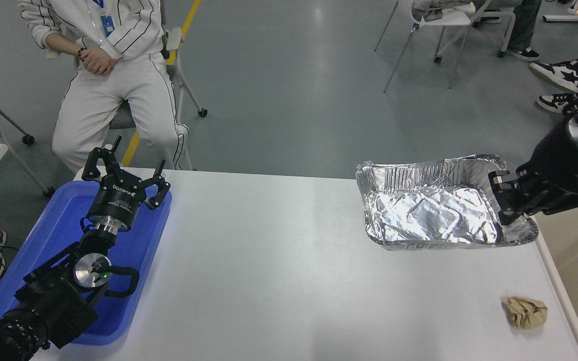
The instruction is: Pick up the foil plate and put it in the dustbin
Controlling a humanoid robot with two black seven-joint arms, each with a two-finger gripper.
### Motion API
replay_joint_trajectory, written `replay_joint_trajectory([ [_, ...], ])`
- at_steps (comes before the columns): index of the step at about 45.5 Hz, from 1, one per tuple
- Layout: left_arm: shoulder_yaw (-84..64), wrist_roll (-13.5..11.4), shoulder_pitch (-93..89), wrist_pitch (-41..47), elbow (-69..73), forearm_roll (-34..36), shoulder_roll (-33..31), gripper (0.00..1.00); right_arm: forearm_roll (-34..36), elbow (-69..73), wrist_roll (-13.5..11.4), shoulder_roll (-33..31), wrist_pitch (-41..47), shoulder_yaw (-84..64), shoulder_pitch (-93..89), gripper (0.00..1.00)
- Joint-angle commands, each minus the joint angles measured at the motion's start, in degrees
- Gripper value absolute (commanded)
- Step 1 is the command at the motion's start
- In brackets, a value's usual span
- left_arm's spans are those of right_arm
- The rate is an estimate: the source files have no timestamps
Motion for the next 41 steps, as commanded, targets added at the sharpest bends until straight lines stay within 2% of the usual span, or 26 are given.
replay_joint_trajectory([
  [1, 0.00, 0.00, 0.00, 0.00, 0.00, 0.01, 0.00, 1.00, 0.10, 0.19, 0.00, -0.17, 0.20, -0.53, 1.06, 0.00],
  [13, 0.00, 0.00, 0.00, 0.00, 0.00, -0.08, 0.00, 1.00, 0.10, 0.19, 0.00, -1.13, 0.20, -0.71, 1.06, 0.00],
  [30, 0.00, 0.00, 0.00, 0.00, 0.00, 0.01, 0.00, 1.00, 0.01, -1.47, -0.09, -7.81, 0.11, -8.52, -0.08, 0.00],
  [41, 0.00, 0.00, 0.00, 0.00, 0.00, -0.08, 0.00, 1.00, 0.01, -2.18, 0.09, -10.97, -7.00, -17.23, -0.17, 0.00],
])
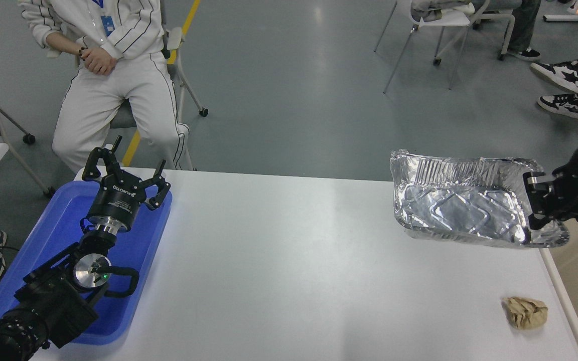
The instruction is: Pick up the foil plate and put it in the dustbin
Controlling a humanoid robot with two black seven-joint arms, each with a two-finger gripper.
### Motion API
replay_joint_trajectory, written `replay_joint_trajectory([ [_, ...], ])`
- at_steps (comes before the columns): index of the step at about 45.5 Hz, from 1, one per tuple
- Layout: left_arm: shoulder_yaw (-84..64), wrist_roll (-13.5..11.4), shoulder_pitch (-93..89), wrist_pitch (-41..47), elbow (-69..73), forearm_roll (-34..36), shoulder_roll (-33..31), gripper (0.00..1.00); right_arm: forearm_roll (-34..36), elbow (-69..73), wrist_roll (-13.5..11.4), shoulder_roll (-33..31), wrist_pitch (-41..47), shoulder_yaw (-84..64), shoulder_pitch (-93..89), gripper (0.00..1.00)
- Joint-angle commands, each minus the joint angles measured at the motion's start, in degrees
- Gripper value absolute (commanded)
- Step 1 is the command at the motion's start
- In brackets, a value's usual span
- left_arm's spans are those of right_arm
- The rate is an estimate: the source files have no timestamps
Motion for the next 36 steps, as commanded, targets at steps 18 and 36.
replay_joint_trajectory([
  [18, 0.00, 0.00, 0.00, 0.00, 0.00, -0.09, 0.00, 1.00, -0.02, -10.17, 0.15, -12.02, -7.87, -8.52, -7.37, 0.00],
  [36, 0.00, 0.00, 0.00, 0.00, 0.00, -0.09, 0.00, 1.00, 0.07, -23.62, 0.07, -19.23, -11.74, 3.96, -27.76, 0.00],
])
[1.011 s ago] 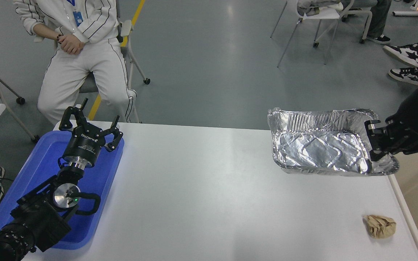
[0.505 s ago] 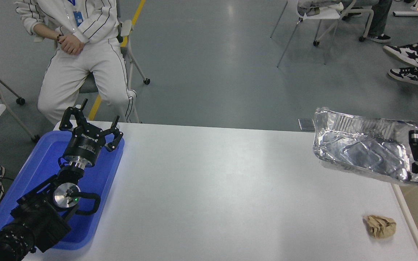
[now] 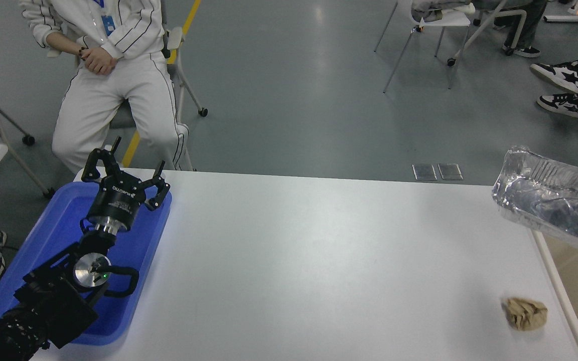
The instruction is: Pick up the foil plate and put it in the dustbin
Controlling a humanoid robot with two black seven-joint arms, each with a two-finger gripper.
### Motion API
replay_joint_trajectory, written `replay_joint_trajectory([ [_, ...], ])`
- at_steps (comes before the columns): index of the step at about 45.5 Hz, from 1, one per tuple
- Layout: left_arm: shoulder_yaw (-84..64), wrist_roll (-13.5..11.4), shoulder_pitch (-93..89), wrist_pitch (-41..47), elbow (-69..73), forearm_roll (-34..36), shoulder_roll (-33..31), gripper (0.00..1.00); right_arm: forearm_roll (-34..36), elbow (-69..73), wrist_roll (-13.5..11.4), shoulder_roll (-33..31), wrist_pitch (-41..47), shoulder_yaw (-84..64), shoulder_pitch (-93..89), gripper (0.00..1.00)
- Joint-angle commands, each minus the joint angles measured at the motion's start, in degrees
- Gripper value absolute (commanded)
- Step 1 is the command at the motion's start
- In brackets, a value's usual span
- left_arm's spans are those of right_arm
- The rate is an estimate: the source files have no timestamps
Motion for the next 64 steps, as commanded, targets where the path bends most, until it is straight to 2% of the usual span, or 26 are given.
replay_joint_trajectory([
  [1, 0.00, 0.00, 0.00, 0.00, 0.00, -0.02, 0.00, 1.00, 0.07, -8.88, -0.04, -4.38, -1.69, 8.47, -12.89, 0.00],
  [11, 0.00, 0.00, 0.00, 0.00, 0.00, -0.02, 0.00, 1.00, 0.07, -17.67, -0.04, -6.31, -4.41, 19.63, -26.95, 0.00],
  [26, 0.00, 0.00, 0.00, 0.00, 0.00, -0.02, 0.00, 1.00, 0.07, -27.87, -0.12, -5.17, -11.71, 44.06, -53.41, 0.00],
  [36, 0.00, 0.00, 0.00, 0.00, 0.00, -0.02, 0.00, 1.00, 0.07, -37.18, -0.39, -0.87, -12.33, 55.58, -65.11, 0.00],
  [42, 0.00, 0.00, 0.09, 0.00, 0.00, -0.02, 0.00, 1.00, 0.24, -39.47, -0.39, 1.15, -15.66, 59.10, -69.41, 0.00],
  [52, 0.00, 0.00, 0.00, 0.00, 0.00, -0.02, 0.00, 1.00, 9.55, -48.25, -0.39, 7.83, -23.40, 63.67, -77.68, 0.00],
  [64, 0.00, 0.00, 0.00, 0.00, 0.00, -0.02, 0.00, 1.00, 12.20, -61.62, -0.30, 16.36, -24.89, 71.67, -84.71, 0.00],
])
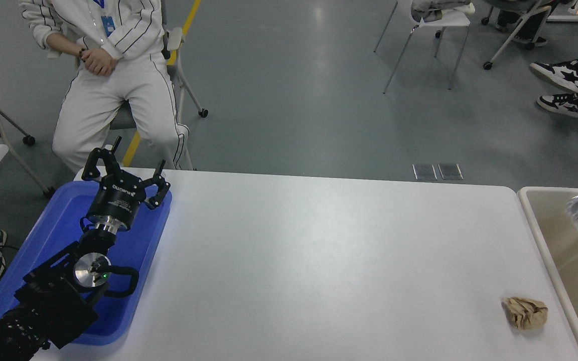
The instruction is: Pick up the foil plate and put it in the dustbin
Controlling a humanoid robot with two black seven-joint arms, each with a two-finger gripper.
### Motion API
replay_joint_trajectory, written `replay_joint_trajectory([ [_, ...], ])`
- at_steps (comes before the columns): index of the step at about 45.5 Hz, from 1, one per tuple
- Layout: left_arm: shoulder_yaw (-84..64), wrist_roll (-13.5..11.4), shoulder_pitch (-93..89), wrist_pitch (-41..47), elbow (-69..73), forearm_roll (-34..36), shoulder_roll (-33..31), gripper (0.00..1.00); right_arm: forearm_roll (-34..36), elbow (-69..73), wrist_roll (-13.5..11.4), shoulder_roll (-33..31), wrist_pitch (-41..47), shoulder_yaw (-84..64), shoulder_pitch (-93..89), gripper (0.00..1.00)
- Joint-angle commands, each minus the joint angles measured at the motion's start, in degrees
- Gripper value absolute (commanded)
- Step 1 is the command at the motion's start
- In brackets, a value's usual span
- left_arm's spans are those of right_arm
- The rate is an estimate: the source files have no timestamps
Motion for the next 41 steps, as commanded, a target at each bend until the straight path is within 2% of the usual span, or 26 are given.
replay_joint_trajectory([
  [1, 0.00, 0.00, -0.01, 0.00, 0.00, -0.02, 0.00, 1.00, 3.25, -11.93, 0.06, 7.67, -3.32, 8.32, -7.73, 0.00],
  [17, 0.00, 0.00, 0.08, 0.00, 0.00, -0.02, 0.00, 1.00, 3.25, -14.66, 0.50, 12.07, -11.84, 10.08, -10.28, 0.00],
  [41, 0.00, 0.00, 0.08, 0.00, 0.00, -0.02, 0.00, 1.00, 2.37, -14.93, 0.59, 13.92, -15.36, 9.73, -10.37, 0.00],
])
